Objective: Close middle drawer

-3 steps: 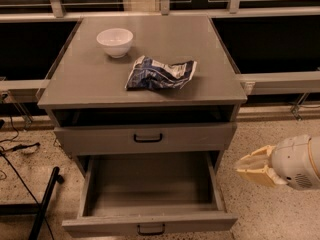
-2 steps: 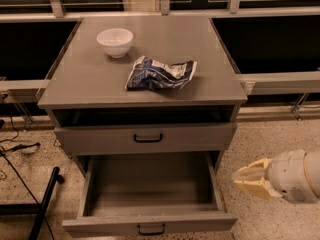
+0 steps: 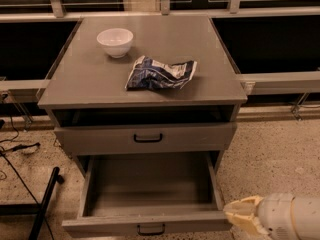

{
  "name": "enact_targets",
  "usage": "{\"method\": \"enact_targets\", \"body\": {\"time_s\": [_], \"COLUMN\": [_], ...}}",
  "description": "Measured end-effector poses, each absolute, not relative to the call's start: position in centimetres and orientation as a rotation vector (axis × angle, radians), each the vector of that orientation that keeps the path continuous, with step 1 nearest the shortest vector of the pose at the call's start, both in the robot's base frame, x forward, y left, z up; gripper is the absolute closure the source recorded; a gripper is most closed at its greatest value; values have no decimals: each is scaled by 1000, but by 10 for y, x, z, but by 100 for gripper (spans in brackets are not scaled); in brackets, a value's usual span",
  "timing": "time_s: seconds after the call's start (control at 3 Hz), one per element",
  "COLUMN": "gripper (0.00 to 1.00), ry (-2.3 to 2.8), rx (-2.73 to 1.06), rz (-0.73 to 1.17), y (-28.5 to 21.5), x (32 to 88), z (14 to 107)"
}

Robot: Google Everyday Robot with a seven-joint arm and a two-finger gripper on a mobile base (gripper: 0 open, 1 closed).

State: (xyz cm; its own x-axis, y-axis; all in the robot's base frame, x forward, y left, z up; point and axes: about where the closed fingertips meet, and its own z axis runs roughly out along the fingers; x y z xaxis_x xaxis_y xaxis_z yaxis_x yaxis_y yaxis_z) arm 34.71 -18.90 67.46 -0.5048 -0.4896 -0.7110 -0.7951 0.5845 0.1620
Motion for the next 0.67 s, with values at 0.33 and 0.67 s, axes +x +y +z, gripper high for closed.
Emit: {"method": "enact_targets", "body": {"time_s": [0.33,0.67], "gripper": [100,100], "ry": [2194,2152], "rx": [-927,-905], "rz": [687,737], "y": [-180,-163], "x": [330,313], "z": [634,589]}}
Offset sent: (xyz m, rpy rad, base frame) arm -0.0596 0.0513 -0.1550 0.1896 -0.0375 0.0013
